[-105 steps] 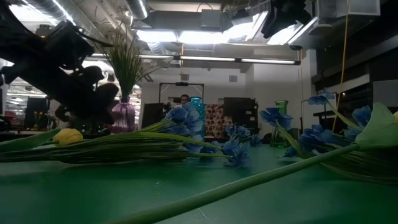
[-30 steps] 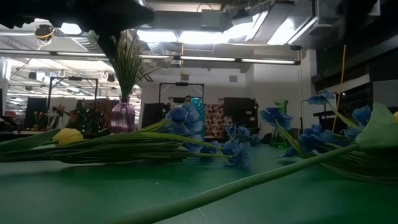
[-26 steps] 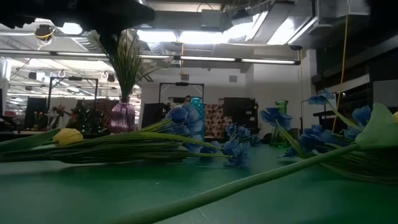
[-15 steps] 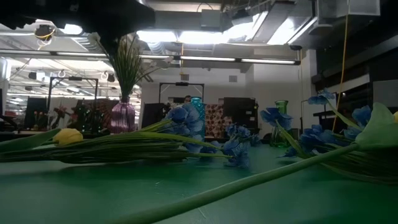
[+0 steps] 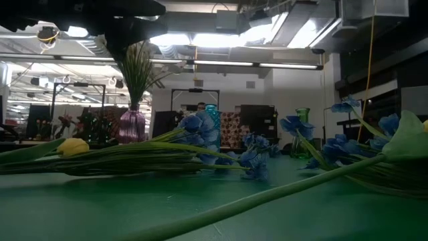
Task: Sort flowers into vase by color
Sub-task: Put the white flowers into the violet vase
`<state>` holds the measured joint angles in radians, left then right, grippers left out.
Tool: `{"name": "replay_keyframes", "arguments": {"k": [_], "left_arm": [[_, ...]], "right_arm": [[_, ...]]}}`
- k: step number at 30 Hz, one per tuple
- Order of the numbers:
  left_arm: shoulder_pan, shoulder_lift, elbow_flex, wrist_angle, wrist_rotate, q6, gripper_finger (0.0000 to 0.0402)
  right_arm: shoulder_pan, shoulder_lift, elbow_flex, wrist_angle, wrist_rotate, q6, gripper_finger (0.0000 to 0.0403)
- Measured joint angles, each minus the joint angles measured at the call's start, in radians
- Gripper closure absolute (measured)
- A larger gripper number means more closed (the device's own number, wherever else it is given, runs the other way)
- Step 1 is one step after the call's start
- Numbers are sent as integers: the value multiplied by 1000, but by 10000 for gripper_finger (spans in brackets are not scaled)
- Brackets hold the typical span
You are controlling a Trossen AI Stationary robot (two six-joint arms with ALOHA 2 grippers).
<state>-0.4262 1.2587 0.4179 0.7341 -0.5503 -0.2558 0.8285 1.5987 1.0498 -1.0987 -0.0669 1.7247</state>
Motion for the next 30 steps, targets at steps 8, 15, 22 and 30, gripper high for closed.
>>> {"name": "replay_keyframes", "arguments": {"k": [8, 15, 22, 30], "left_arm": [[15, 0, -1, -35, 1, -32, 231], [36, 0, -1, -46, 0, -41, 231], [43, 0, -1, -46, 0, -36, 231], [43, 0, -1, -50, 0, -35, 231]], "right_arm": [[-31, -37, -147, 133, -23, 24, 103], [-44, -30, -146, 169, -29, 30, 103], [-44, 18, -169, 200, -76, 43, 123], [-43, 14, -220, 313, -64, 38, 149]]}}
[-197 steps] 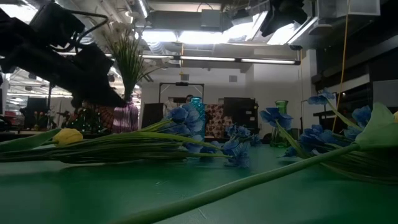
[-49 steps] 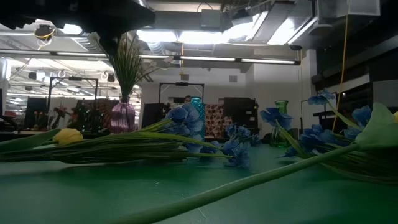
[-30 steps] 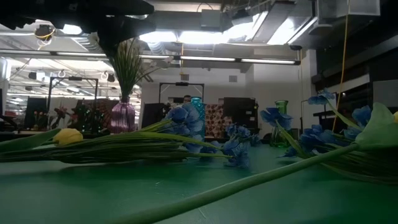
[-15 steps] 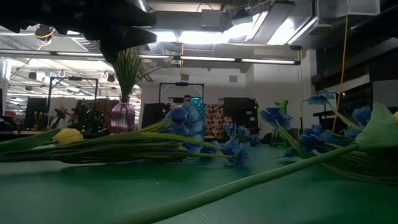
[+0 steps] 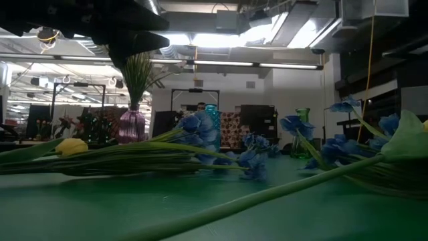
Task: Sort flowers into vase by color
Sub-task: Put the white flowers into the violet vase
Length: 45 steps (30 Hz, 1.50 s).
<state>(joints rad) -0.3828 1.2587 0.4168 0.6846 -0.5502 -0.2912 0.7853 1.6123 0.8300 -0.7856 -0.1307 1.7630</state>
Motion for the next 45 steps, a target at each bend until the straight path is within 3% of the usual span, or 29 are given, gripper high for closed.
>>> {"name": "replay_keyframes", "arguments": {"k": [5, 13, 19, 29, 33, 38, 42, 45], "left_arm": [[0, 0, 0, 0, 0, -22, 231], [0, 0, 0, 7, 0, -37, 231], [0, 0, 0, 8, 0, -63, 231], [3, -12, 0, 20, -11, -77, 231], [18, -31, 0, 25, -12, -72, 231], [48, -34, 0, 80, 18, -8, 231], [85, -35, 0, 187, 158, 48, 231], [124, -35, 0, 263, 260, 80, 231]], "right_arm": [[-15, 2, -3, 2, -1, -5, 205], [-21, 3, -3, -31, 59, -13, 382], [-34, -15, -6, -72, 143, -17, 380], [-143, -123, 148, -363, 690, -135, 396], [-205, -185, 255, -415, 978, -318, 392], [-278, -220, 415, -324, 1247, -762, 397], [-330, -221, 498, -85, 1296, -1224, 393], [-387, -222, 503, 161, 1187, -1554, 387]]}}
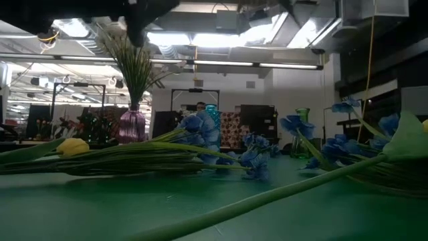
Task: Sort flowers into vase by color
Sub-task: Put the white flowers into the violet vase
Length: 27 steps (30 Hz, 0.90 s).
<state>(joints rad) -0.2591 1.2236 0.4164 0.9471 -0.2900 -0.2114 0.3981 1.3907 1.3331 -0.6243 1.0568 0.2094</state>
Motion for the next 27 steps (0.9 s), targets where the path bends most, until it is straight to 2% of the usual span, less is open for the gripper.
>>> {"name": "replay_keyframes", "arguments": {"k": [2, 5, 9, 12, 14, 18, 23, 27], "left_arm": [[24, 0, 0, 37, 32, 25, 231], [61, 0, 0, 79, 66, 51, 231], [99, 0, 0, 127, 132, 58, 231], [121, 0, 0, 147, 162, 87, 231], [138, 0, 0, 149, 178, 96, 231], [158, 5, 4, 161, 185, 87, 231], [158, 41, 48, 165, 230, 123, 231], [158, 81, 68, 133, 245, 162, 229]], "right_arm": [[-42, 1, -5, 146, -128, -166, 386], [-104, 1, -45, 378, -324, -326, 391], [-173, 3, -90, 593, -571, -421, 393], [-216, 2, -123, 700, -738, -427, 388], [-239, 3, -140, 741, -800, -427, 387], [-273, 19, -146, 776, -842, -426, 386], [-304, 104, -148, 887, -974, -420, 385], [-322, 136, -148, 924, -1035, -398, 384]]}}
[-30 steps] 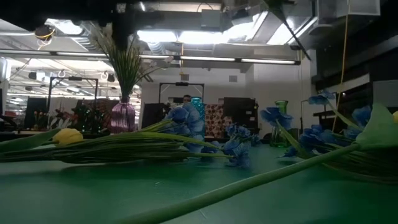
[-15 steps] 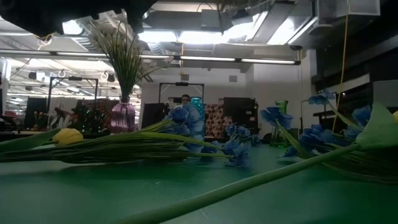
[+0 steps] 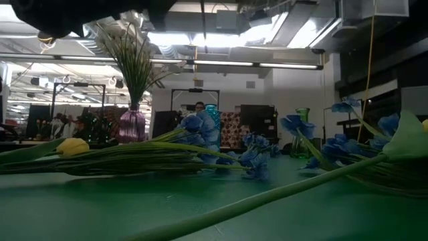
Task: Sort flowers into vase by color
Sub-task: Put the white flowers into the violet vase
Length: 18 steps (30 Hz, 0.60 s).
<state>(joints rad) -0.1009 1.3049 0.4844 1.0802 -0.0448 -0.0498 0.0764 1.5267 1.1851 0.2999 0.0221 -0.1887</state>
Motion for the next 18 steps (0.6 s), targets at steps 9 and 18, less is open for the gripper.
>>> {"name": "replay_keyframes", "arguments": {"k": [9, 18], "left_arm": [[0, 22, 1, 9, -32, 6, 166], [1, 22, 1, 0, -153, 29, 139]], "right_arm": [[1, 2, 0, -1, -13, 1, 384], [3, 3, 0, -4, -51, 2, 384]]}}
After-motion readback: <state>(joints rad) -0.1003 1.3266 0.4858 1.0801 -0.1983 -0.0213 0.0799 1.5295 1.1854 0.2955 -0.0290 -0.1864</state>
